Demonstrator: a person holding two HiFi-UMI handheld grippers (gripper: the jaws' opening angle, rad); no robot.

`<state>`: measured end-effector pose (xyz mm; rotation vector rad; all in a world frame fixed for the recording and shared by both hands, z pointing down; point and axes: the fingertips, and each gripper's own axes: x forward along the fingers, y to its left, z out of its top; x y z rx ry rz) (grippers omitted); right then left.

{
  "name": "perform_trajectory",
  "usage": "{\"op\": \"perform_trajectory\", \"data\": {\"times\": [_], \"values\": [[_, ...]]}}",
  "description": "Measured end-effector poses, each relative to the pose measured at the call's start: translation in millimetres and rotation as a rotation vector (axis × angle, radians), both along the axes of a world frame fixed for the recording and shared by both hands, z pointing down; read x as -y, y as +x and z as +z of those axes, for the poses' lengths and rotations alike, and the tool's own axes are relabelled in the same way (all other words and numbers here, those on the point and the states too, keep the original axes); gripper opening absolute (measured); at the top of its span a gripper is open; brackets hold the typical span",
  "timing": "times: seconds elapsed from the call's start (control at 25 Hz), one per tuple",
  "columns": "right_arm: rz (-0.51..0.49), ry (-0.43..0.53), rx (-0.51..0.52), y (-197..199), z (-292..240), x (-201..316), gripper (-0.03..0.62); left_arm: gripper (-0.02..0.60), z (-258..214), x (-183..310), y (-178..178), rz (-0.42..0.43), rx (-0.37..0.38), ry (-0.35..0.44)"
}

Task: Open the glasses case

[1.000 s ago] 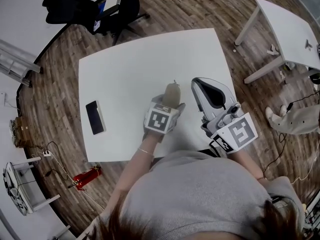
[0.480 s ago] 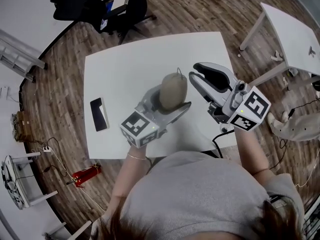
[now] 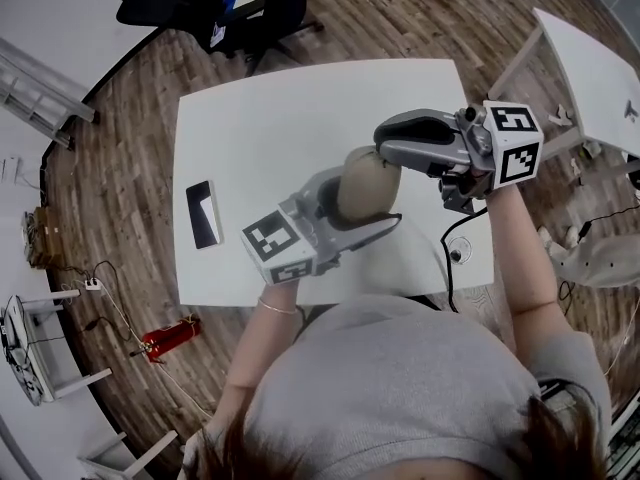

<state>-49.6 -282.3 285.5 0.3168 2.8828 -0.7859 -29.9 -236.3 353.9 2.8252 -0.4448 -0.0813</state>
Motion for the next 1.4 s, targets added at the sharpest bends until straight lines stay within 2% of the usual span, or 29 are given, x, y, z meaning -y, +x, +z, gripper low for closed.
{"op": "perform_trajectory", "data": {"times": [0.08, 0.2, 0.48, 0.68, 1.16, 1.4], "values": [[-0.007, 0.003, -0.002, -3.2, -2.7, 2.4, 0.025, 0.308, 1.7, 3.3, -4.5, -0.010, -0.005, -0.011], [0.014, 0.027, -0.037, -6.6, 0.1, 7.8, 0.017, 0.308, 4.7, 8.5, -8.6, -0.028, -0.015, -0.034], [0.094, 0.010, -0.028, -7.2, 1.3, 18.4, 0.013, 0.304, -3.0, 13.8, -10.4, -0.041, -0.173, -0.097], [0.120, -0.015, -0.023, -3.6, 5.9, 23.4, 0.012, 0.304, -6.3, 15.5, -17.7, -0.044, -0.247, -0.129], [0.236, -0.087, -0.019, 10.6, 31.3, 28.8, 0.011, 0.304, -9.0, 30.0, -29.3, -0.073, -0.349, -0.232], [0.286, -0.104, -0.027, 15.6, 43.3, 24.9, 0.011, 0.304, -12.3, 39.9, -32.7, -0.096, -0.358, -0.254]]}}
